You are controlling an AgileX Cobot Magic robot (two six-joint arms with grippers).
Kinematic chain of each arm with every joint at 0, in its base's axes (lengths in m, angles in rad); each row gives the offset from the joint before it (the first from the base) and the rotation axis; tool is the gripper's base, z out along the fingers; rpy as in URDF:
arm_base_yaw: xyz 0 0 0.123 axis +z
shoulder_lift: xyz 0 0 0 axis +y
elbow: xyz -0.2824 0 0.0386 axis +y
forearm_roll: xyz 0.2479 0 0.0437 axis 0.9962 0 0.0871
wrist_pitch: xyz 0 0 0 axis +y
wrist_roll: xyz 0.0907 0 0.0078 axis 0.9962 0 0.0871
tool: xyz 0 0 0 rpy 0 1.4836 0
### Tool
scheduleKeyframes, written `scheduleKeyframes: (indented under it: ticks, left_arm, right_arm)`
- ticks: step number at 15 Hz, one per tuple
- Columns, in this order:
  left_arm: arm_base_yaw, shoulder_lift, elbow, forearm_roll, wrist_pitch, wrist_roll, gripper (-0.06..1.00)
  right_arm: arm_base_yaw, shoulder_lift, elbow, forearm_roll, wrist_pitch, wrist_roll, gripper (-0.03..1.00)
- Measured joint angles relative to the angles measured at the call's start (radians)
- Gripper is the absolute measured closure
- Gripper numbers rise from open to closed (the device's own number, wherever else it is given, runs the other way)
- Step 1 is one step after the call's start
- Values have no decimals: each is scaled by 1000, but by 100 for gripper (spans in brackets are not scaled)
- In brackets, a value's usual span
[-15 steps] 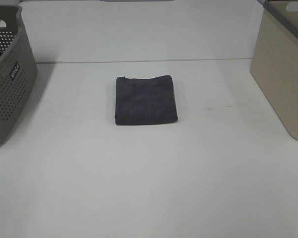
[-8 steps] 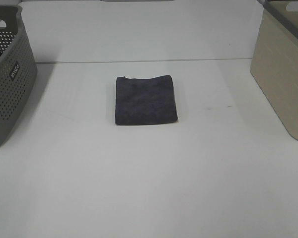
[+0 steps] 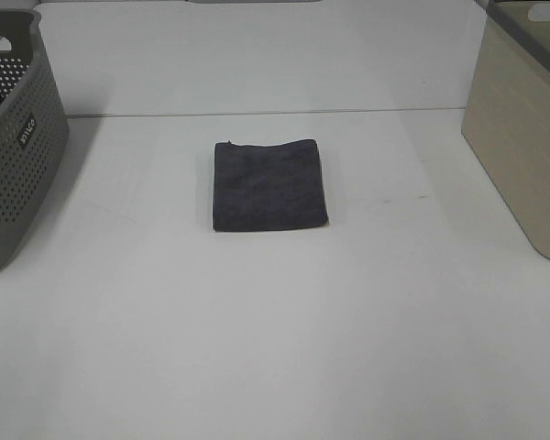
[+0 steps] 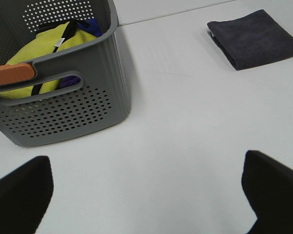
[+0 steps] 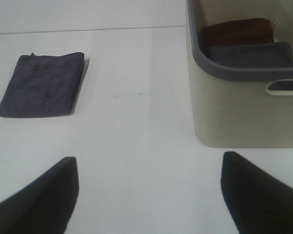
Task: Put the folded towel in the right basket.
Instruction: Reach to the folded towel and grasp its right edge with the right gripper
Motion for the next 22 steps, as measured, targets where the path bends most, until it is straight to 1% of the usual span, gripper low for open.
scheduleKeyframes:
  ticks: [2, 4, 5, 7, 9, 11, 12, 13, 15, 16, 19, 22]
  left_arm:
    - [0, 0, 0, 0, 0, 0, -4]
    - [0, 0, 0, 0, 0, 0, -4]
    - [0, 0, 0, 0, 0, 0, -4]
    - [0, 0, 0, 0, 0, 0, -4]
    - [0, 0, 0, 0, 0, 0, -4]
    - [0, 0, 0, 0, 0, 0, -4]
    - [0, 0, 0, 0, 0, 0, -4]
    - [0, 0, 0, 0, 0, 0, -4]
    - [0, 0, 0, 0, 0, 0, -4]
    - [0, 0, 0, 0, 0, 0, -4]
    - [0, 0, 0, 0, 0, 0, -4]
    - [0, 0, 0, 0, 0, 0, -4]
  right_arm:
    - [0, 205, -103, 46, -37, -6, 22]
    - [0, 403, -221, 111, -39, -36, 22]
    - [0, 444, -246, 126, -39, -55, 22]
    - [0, 629, -371, 193, -32, -129, 22]
    - [3, 800, -475, 247, 9, -200, 22]
    - [59, 964, -580, 252, 34, -235, 22]
    - [141, 1113, -668, 248, 40, -238, 22]
    - [182, 1178, -712, 247, 40, -238, 22]
    - [220, 1273, -784, 257, 44, -238, 22]
    - [228, 1337, -828, 280, 51, -238, 22]
    - [230, 1508, -987, 341, 124, -238, 22]
    - [230, 1664, -1147, 358, 217, -238, 22]
